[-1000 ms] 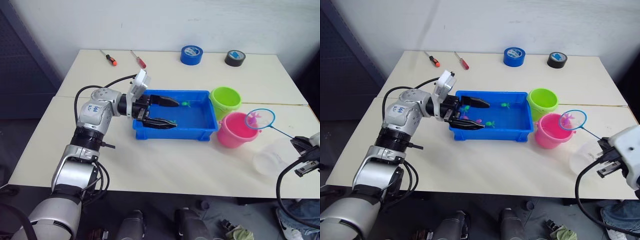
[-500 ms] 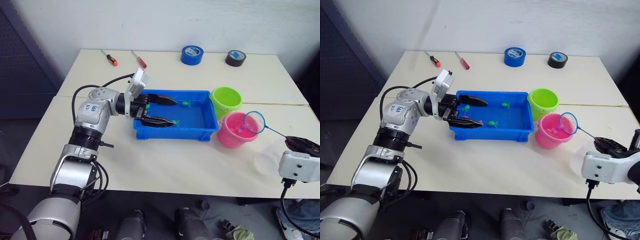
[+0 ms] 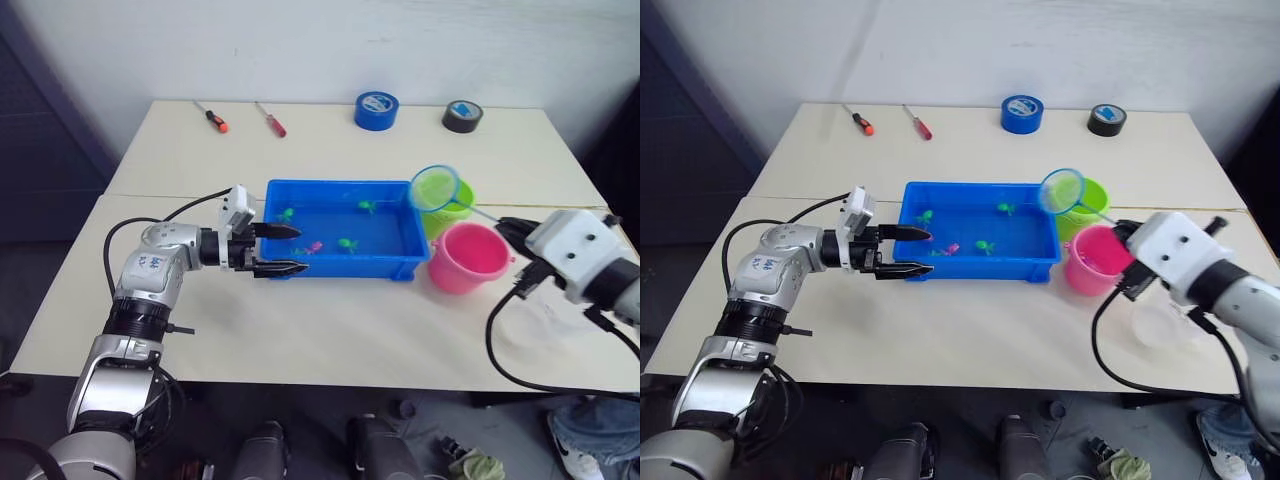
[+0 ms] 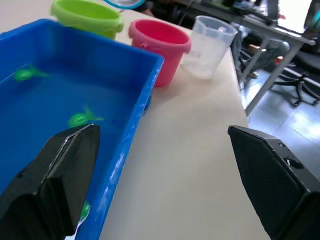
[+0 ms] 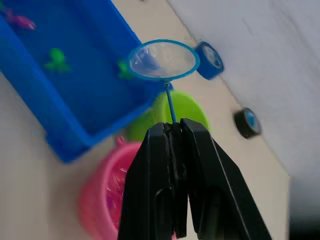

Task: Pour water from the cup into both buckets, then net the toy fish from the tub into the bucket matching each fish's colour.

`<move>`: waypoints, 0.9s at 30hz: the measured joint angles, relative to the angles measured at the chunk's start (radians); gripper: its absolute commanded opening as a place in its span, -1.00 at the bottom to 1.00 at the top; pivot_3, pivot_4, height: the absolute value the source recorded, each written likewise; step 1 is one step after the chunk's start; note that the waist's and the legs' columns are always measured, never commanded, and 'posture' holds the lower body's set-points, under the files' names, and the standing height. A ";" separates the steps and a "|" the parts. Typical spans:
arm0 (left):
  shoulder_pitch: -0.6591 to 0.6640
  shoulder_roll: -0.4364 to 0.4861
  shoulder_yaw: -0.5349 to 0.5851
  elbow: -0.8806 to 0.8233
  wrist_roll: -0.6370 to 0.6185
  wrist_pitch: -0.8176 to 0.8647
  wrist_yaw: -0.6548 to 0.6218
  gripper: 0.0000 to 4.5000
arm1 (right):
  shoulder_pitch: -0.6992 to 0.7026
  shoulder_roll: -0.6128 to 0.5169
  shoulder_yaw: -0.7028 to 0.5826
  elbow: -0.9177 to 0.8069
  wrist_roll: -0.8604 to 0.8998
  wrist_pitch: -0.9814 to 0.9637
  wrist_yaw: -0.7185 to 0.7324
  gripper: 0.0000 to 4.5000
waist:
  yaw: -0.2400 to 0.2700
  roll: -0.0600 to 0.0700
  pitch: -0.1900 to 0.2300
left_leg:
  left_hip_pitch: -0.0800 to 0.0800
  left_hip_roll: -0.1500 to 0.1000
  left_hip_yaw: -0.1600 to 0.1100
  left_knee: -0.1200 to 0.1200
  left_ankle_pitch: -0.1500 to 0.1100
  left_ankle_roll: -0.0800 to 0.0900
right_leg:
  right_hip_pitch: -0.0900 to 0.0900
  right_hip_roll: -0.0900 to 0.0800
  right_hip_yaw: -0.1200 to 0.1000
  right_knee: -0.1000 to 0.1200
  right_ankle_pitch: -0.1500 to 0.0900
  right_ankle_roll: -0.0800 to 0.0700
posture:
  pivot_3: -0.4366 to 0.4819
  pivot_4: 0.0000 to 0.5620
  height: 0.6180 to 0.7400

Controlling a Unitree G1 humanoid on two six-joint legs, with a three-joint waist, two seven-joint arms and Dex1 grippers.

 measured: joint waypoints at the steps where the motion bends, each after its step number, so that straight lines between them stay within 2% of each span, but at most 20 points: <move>1: 0.037 0.016 0.013 -0.033 0.000 0.008 0.020 0.99 | -0.052 0.010 0.058 0.025 0.004 0.030 0.000 -1.00 | 0.000 0.000 0.000 | 0.000 0.000 0.000 0.000 0.000 0.000 | 0.000 -0.001 0.000 0.000 0.000 0.000 | -0.05 -0.47 1.00; 5: 0.126 0.051 0.069 -0.130 -0.010 0.064 0.091 0.99 | -0.205 0.042 0.257 0.176 -0.028 0.043 0.006 -1.00 | -0.001 0.000 0.000 | -0.001 -0.002 0.000 0.001 -0.002 0.004 | 0.000 -0.002 0.000 0.000 0.000 0.000 | -0.05 -0.47 1.00; 9: 0.180 0.084 0.114 -0.214 -0.035 0.114 0.131 0.99 | -0.285 0.055 0.396 0.340 -0.097 -0.051 0.022 -1.00 | 0.002 0.000 0.000 | -0.002 -0.004 -0.001 0.000 -0.002 0.005 | -0.001 -0.004 -0.002 -0.001 0.000 0.000 | -0.05 -0.47 1.00; 17: 0.225 0.099 0.166 -0.312 -0.076 0.178 0.196 0.99 | -0.387 0.109 0.515 0.559 -0.182 -0.244 0.059 -1.00 | -0.003 0.000 0.000 | -0.002 -0.003 -0.001 0.000 -0.002 0.005 | -0.001 -0.004 -0.005 0.000 0.000 0.000 | -0.05 -0.47 1.00; 27: 0.255 0.112 0.183 -0.329 -0.085 0.196 0.217 0.99 | -0.407 0.150 0.575 0.603 -0.228 -0.376 0.120 -1.00 | -0.002 0.000 0.000 | -0.002 -0.003 0.000 0.001 -0.002 0.005 | -0.002 -0.004 -0.009 0.000 0.000 0.000 | -0.05 -0.47 1.00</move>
